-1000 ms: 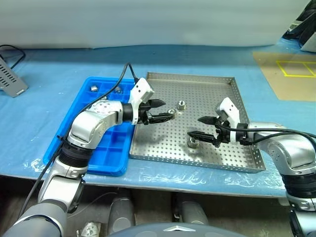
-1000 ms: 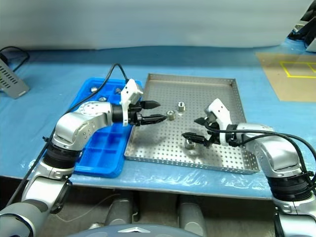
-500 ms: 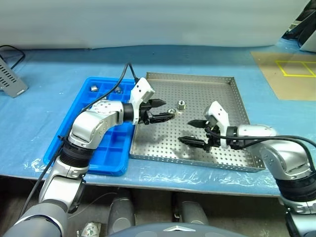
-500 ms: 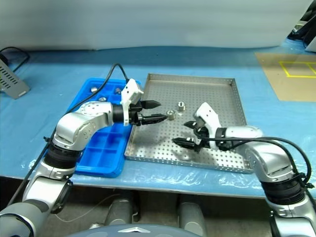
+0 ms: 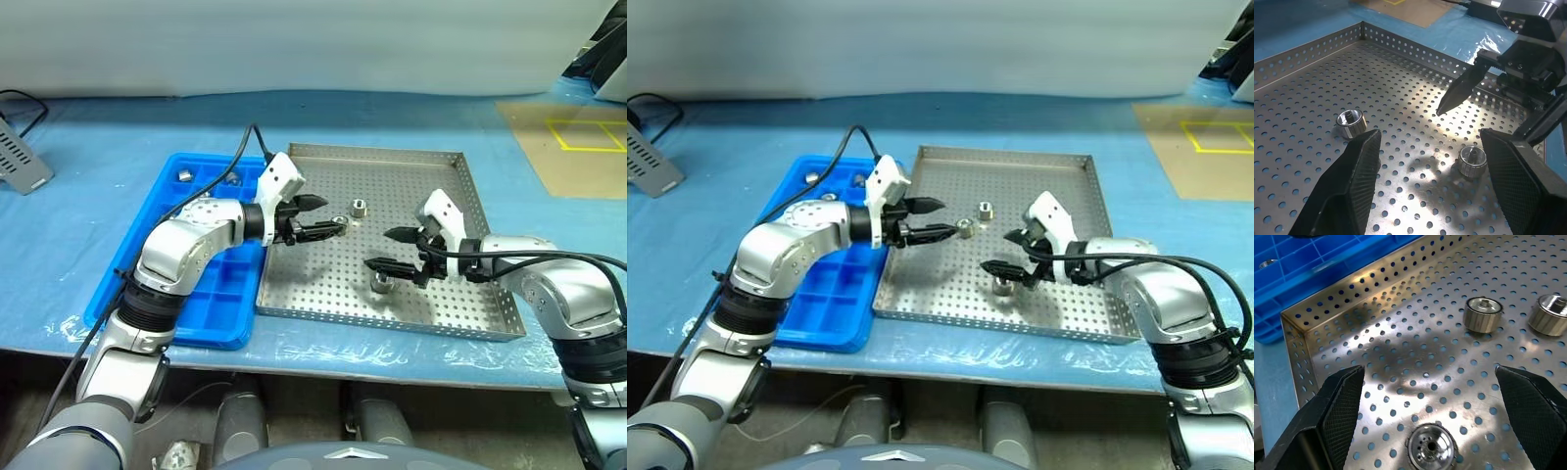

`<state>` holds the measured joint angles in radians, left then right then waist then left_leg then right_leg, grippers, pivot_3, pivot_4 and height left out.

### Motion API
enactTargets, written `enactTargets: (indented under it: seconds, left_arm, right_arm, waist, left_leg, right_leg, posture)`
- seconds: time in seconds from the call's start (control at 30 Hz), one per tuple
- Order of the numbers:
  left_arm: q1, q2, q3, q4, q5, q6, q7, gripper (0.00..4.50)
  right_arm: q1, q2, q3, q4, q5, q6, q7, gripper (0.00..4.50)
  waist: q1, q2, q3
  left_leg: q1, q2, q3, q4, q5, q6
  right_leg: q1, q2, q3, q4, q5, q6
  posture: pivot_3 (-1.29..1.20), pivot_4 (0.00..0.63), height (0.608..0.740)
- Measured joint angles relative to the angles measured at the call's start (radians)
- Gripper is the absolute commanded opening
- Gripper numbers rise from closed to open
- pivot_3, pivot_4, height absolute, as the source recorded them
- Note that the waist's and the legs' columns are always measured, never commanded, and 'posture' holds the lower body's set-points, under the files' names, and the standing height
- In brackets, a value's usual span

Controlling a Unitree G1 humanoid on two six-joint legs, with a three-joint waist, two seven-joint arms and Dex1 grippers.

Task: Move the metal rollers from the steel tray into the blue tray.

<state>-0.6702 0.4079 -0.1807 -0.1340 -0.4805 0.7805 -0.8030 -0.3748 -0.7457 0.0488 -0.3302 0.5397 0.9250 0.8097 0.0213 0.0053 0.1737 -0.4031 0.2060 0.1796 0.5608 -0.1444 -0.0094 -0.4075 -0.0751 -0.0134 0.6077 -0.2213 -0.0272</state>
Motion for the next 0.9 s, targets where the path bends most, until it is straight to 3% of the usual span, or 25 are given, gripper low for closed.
enactTargets:
  seconds: [0.67,0.9]
  left_arm:
    - [0.005,-0.019,0.020,-0.019,-0.002,0.002,0.026,3.42]
    - [0.005,-0.016,0.019,-0.018,-0.001,0.000,0.014,3.42]
  right_arm:
    - [0.010,-0.024,-0.008,-0.041,0.019,0.023,-0.015,4.47]
    - [0.106,-0.045,-0.006,-0.037,0.009,0.024,-0.027,4.47]
  waist:
    - [0.009,0.000,0.000]
    - [0.015,0.000,0.000]
  left_leg:
    - [0.000,0.000,0.000,0.000,0.000,0.000]
    - [0.000,0.000,0.000,0.000,0.000,0.000]
  right_leg:
    - [0.000,0.000,0.000,0.000,0.000,0.000]
    - [0.000,0.000,0.000,0.000,0.000,0.000]
  posture:
    - [-0.24,0.150,0.740]
    - [-0.25,0.150,0.740]
